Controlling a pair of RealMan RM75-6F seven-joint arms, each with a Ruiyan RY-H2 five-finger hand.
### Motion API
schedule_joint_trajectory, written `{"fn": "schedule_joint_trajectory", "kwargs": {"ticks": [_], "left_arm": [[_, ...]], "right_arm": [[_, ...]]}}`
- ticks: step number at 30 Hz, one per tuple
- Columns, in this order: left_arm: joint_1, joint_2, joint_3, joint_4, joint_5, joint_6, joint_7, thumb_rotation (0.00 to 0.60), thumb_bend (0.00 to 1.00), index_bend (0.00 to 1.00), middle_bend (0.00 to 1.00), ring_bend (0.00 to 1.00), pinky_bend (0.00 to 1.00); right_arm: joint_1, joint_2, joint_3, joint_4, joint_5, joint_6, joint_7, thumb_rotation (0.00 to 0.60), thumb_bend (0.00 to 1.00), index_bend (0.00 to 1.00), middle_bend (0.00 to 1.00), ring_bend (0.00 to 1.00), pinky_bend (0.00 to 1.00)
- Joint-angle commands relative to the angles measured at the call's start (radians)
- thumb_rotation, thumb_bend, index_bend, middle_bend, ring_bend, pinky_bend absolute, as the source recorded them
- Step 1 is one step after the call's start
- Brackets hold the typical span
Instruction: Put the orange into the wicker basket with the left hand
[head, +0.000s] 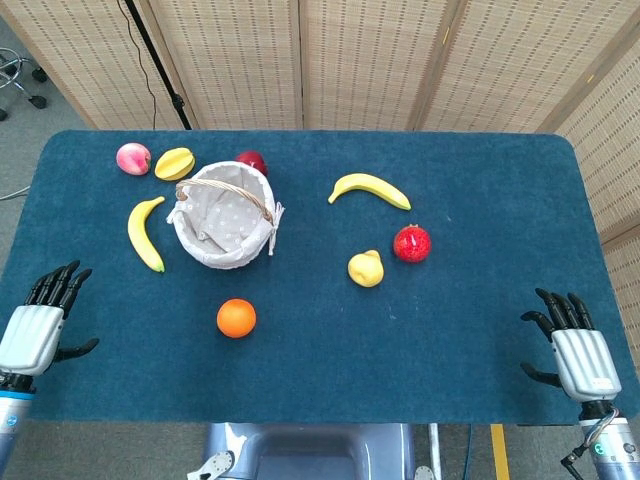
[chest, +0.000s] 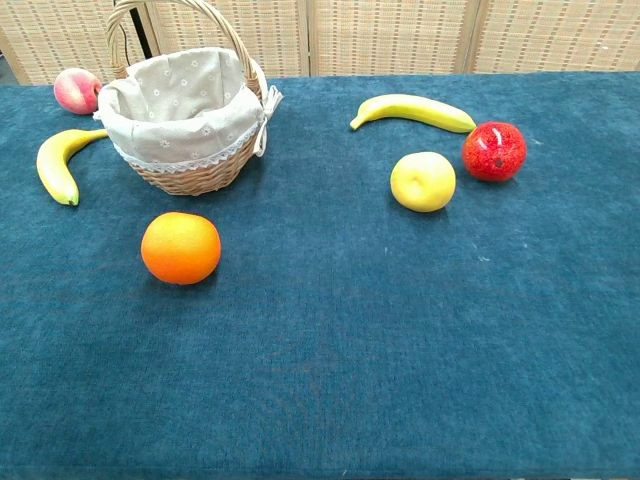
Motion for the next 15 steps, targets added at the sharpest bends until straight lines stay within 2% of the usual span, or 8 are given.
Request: {"fn": "schedule_joint_trajectory", "kwargs": {"ticks": [1,7,15], "left_arm": [[-0.051,-0.020,-0.012,-0.038,0.017,-0.056,0.029,0.600,0.00,0.09,0.00,0.02,0.09],[-0.120,-0.085,-0.019,-0.102,0.033,-0.138,0.109,0.600,0.00,0.09,0.00,0.02,0.09],[-0.170,-0.160,-0.015,-0.183,0.047,-0.185,0.223,0.600,0.00,0.09,0.00,0.02,0.09]], "right_arm": [[-0.001,0.002,0.000,0.001,0.001,0.002,0.008,0.600,0.16,0.32,0.08,0.09,0.03],[0.004,0.005,0.002,0.006,-0.003,-0.002,0.025,0.600,0.16,0.32,0.08,0.09,0.03],[-0.005,0.019,0.012,0.020,0.017,0.009,0.063,0.600,0.16,0.32,0.08,0.09,0.03]]}}
